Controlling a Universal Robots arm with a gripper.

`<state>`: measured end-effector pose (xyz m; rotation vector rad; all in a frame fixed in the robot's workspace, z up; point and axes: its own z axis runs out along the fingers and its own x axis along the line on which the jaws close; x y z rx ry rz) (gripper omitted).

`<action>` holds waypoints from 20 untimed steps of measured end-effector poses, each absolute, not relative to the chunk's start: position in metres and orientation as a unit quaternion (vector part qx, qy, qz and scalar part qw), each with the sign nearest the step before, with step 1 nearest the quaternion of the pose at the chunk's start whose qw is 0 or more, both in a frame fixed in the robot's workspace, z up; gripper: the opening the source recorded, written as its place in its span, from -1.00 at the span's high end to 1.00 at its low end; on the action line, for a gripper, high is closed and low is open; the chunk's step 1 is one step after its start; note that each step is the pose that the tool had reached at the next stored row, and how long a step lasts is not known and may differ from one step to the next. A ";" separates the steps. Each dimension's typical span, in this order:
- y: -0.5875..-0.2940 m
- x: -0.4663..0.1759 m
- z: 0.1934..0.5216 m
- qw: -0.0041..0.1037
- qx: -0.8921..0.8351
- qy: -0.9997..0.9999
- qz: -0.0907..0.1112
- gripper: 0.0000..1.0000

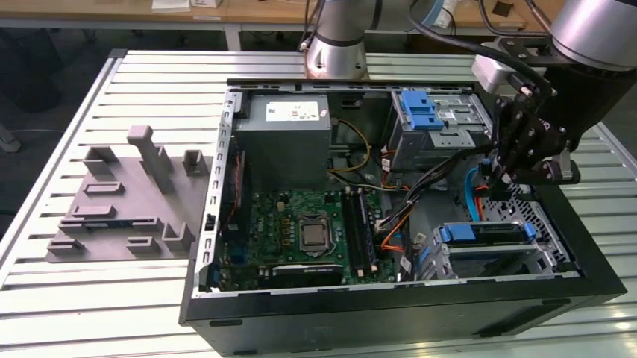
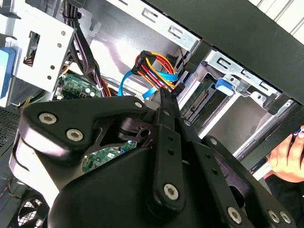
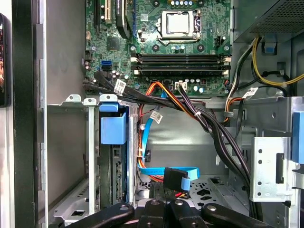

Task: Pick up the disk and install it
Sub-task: 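Insert the first disk wire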

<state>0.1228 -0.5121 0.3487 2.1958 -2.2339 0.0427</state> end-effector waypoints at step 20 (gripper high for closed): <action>-0.512 0.126 0.353 0.005 0.701 -0.713 0.013 0.40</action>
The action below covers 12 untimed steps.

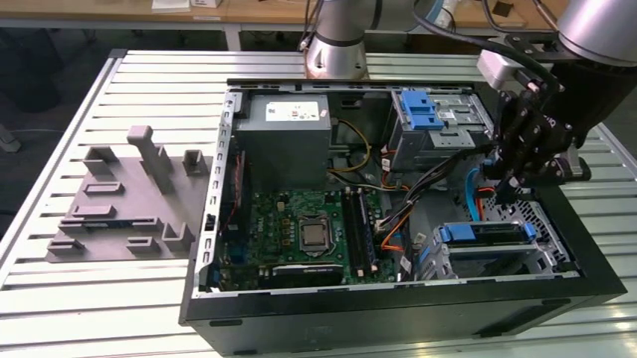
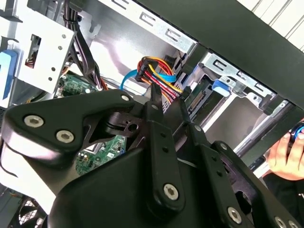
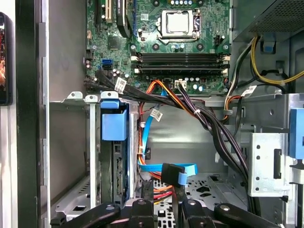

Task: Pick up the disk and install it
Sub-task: 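Insert the first disk wire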

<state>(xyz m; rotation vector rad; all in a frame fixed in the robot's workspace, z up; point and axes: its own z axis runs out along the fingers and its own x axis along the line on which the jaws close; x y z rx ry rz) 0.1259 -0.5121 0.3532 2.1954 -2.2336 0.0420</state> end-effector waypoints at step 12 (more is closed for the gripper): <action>-0.512 0.126 0.358 0.005 0.701 -0.713 0.013 0.40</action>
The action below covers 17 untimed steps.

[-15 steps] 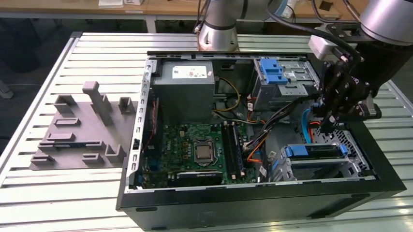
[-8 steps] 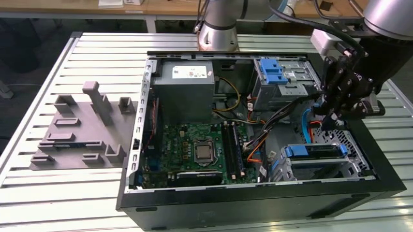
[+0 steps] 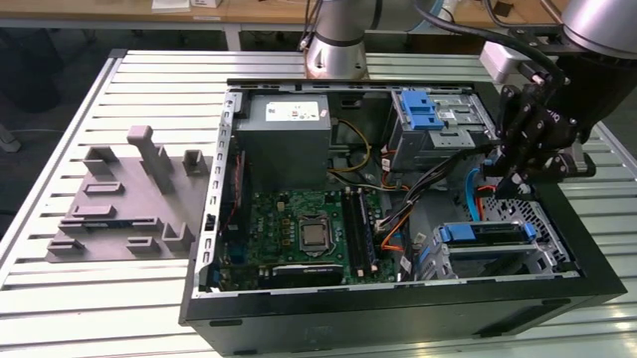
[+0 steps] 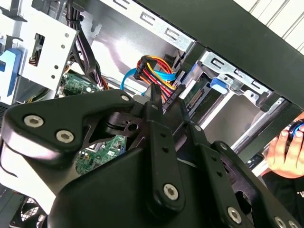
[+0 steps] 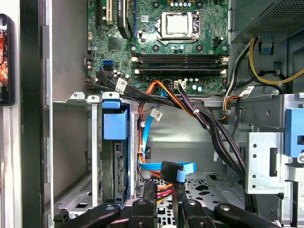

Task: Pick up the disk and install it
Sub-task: 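Insert the first disk wire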

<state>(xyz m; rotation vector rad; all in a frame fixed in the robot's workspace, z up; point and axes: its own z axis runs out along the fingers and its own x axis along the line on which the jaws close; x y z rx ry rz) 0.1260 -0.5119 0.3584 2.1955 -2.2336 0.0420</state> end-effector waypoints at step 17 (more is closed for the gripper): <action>-0.515 0.128 0.358 0.005 0.701 -0.713 0.014 0.40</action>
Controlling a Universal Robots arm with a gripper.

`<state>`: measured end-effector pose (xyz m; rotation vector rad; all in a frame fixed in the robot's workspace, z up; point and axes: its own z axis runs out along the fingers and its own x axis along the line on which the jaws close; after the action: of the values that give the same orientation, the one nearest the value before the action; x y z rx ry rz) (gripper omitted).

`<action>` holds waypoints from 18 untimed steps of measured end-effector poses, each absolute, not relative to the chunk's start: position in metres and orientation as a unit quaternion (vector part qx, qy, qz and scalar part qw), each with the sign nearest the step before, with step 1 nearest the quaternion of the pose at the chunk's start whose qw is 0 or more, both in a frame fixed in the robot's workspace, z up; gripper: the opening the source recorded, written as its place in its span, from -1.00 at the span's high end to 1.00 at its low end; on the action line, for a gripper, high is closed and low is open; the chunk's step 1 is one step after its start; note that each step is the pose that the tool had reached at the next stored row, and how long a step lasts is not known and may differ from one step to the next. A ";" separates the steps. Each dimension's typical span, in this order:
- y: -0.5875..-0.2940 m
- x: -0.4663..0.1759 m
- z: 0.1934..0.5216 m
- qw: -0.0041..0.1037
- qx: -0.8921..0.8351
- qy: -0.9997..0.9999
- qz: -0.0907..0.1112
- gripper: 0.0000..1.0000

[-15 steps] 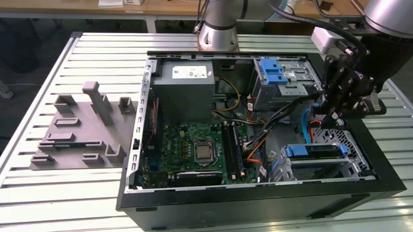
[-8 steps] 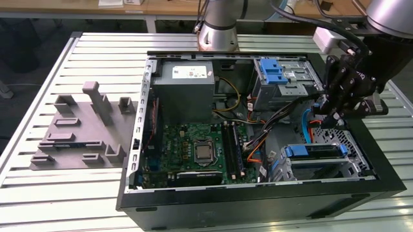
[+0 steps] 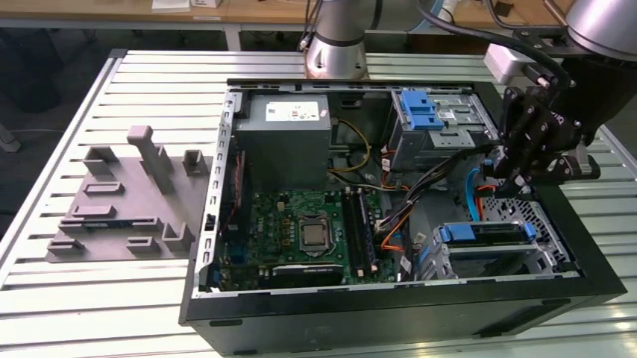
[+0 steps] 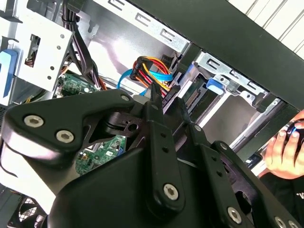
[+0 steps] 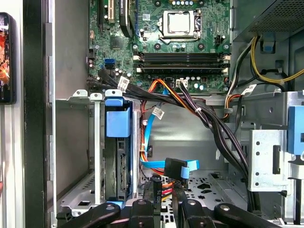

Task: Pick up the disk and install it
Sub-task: 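Insert the first disk wire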

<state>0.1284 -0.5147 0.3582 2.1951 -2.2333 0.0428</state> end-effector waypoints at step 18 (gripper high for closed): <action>-0.518 0.128 0.358 0.013 0.701 -0.713 0.022 0.40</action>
<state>0.1284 -0.5181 0.3576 2.1840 -2.2216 0.0675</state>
